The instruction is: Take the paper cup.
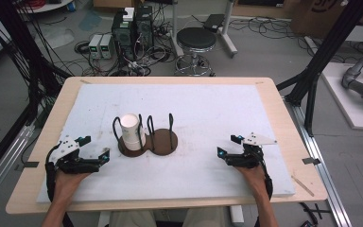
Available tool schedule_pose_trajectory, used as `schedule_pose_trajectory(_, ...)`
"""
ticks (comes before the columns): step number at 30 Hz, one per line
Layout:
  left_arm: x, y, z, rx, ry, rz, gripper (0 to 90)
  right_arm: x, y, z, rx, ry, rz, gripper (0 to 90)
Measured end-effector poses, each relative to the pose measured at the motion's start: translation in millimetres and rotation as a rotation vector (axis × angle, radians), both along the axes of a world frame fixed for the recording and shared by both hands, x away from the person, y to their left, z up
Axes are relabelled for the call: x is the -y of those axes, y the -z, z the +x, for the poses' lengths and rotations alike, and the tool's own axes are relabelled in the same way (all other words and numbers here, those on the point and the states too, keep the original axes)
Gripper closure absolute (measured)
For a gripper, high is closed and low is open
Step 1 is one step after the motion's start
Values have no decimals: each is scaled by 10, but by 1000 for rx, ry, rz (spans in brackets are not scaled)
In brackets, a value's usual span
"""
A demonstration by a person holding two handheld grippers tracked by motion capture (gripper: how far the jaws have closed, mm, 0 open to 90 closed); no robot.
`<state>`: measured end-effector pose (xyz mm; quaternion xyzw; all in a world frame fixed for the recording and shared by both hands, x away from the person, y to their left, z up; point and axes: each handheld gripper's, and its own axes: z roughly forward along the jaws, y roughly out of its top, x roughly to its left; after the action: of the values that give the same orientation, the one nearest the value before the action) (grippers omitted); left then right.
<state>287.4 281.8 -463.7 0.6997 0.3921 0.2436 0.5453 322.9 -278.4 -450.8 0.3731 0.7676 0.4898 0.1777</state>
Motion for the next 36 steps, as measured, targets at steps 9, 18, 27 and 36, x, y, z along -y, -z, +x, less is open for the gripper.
schedule_pose_trajectory(9,-1,-1,-7,6,0,4,20,7,-1,-26,21,-5,5,171)
schedule_pose_trajectory(18,10,-3,4,-2,4,16,21,10,-2,-42,41,-12,6,171)
schedule_pose_trajectory(27,-6,-88,20,26,-9,26,20,12,-1,-48,38,-17,7,171)
schedule_pose_trajectory(36,-64,-518,105,89,48,25,20,22,-2,-82,54,-21,12,171)
